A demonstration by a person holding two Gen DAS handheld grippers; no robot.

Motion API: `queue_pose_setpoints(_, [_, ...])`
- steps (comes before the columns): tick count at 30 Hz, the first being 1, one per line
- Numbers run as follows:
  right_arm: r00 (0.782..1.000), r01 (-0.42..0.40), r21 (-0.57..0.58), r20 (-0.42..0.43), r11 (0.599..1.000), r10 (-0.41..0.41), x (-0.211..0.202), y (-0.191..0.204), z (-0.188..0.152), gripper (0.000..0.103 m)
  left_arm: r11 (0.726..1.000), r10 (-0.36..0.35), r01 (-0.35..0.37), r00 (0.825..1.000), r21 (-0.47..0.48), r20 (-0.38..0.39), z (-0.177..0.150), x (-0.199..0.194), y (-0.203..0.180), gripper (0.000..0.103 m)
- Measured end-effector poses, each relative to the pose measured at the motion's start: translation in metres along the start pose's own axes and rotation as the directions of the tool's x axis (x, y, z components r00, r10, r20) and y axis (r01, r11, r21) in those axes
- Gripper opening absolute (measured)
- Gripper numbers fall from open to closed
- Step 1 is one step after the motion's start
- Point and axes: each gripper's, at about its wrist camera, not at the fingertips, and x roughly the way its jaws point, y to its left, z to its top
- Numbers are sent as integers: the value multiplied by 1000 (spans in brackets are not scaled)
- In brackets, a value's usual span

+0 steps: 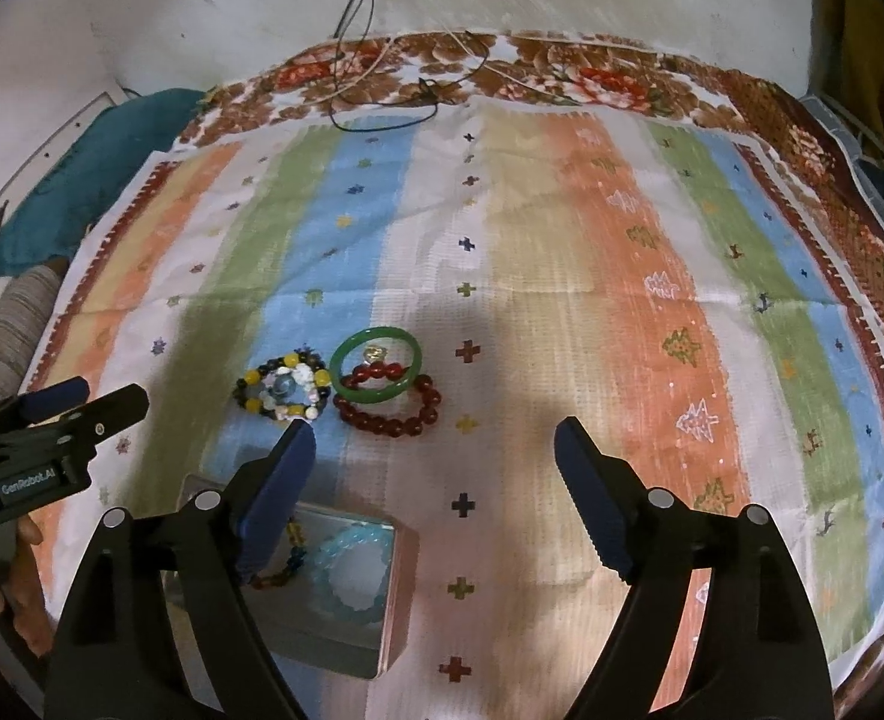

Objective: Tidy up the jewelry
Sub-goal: 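Move both open tools back to the remaining bracelets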

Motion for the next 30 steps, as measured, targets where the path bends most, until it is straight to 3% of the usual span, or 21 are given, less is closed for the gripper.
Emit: queue_pose_setpoints(30, [999, 9, -23, -37, 1000, -10, 50, 6, 21, 84, 998, -32, 36, 997, 45, -76, 15, 51, -16, 84])
